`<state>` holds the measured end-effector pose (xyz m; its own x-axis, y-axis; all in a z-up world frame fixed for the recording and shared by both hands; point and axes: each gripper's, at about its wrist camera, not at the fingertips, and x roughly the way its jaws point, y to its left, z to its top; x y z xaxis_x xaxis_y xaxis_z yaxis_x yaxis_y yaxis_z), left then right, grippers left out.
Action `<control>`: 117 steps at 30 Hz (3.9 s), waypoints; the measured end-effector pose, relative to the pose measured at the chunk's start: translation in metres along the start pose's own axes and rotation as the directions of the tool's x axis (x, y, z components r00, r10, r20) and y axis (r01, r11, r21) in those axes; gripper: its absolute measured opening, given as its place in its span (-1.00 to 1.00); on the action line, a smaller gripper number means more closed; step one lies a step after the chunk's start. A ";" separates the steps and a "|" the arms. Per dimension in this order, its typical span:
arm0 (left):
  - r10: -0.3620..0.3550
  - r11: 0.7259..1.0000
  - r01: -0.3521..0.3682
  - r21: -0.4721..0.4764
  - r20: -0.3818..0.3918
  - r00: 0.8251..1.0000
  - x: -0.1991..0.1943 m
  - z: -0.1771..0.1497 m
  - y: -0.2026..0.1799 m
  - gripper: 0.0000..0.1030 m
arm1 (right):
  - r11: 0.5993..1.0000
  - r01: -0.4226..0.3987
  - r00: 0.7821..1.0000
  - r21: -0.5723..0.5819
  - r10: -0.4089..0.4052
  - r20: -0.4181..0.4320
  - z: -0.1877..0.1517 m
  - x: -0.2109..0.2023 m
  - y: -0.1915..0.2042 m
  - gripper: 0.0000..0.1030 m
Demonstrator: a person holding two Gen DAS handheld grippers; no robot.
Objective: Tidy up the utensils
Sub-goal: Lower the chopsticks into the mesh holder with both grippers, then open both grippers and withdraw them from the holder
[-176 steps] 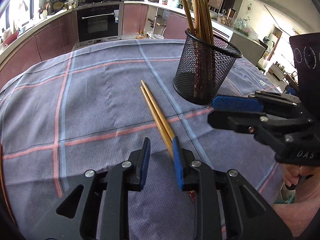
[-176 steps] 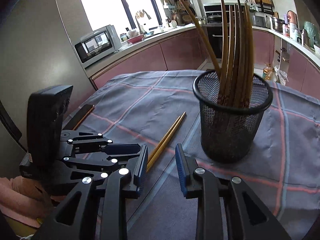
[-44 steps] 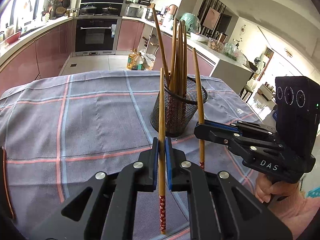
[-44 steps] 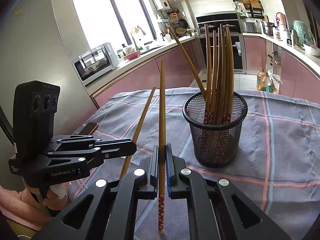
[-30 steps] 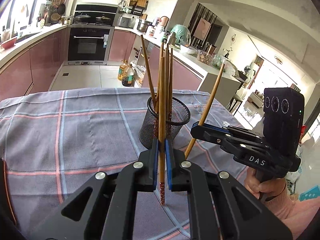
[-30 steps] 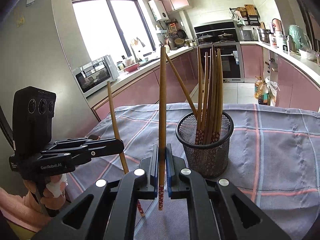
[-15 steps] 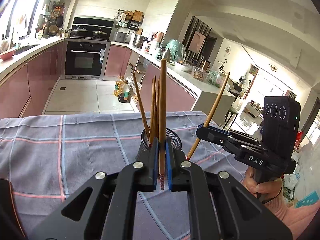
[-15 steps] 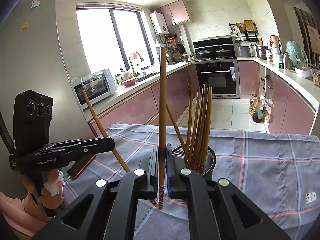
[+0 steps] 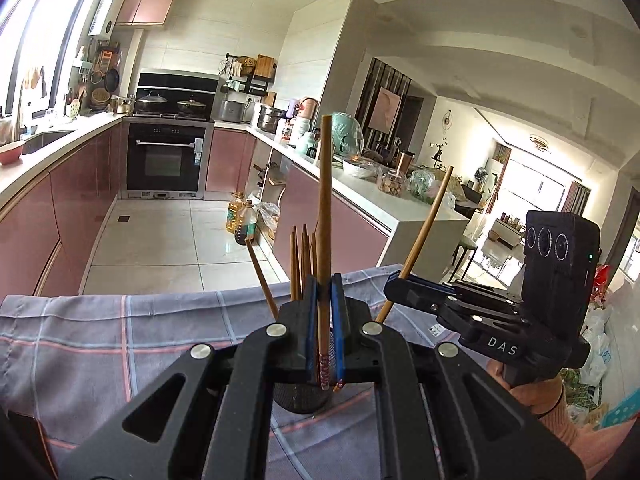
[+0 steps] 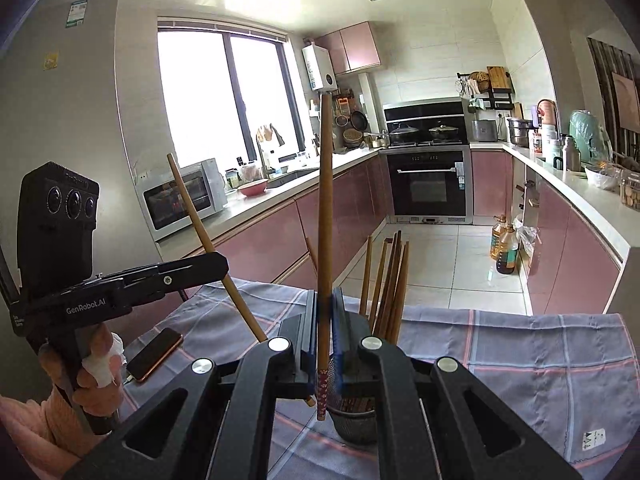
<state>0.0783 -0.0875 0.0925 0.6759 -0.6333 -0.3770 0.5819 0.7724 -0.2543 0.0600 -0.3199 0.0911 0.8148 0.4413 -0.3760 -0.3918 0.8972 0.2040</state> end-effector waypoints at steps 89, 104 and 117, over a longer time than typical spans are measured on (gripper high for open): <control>0.092 0.995 -0.082 0.055 -0.210 0.973 0.100 -0.020 -0.017 -0.85 | 0.996 0.047 0.983 0.074 -0.033 -0.180 -0.039 0.078 -0.027 -0.89; 0.093 0.996 -0.092 0.018 -0.247 0.964 0.123 -0.023 -0.002 -0.85 | 0.993 0.056 0.980 0.102 -0.036 -0.193 -0.038 0.088 -0.036 -0.88; 0.095 0.995 -0.097 0.005 -0.261 0.961 0.130 -0.027 0.006 -0.84 | 0.992 0.067 0.980 0.107 -0.045 -0.194 -0.037 0.090 -0.037 -0.86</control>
<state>0.1571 -0.1643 0.0177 0.5868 -0.5226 -0.6185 0.5157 0.8301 -0.2120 0.1324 -0.3128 0.0160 0.7330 0.3955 -0.5534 -0.2883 0.9175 0.2739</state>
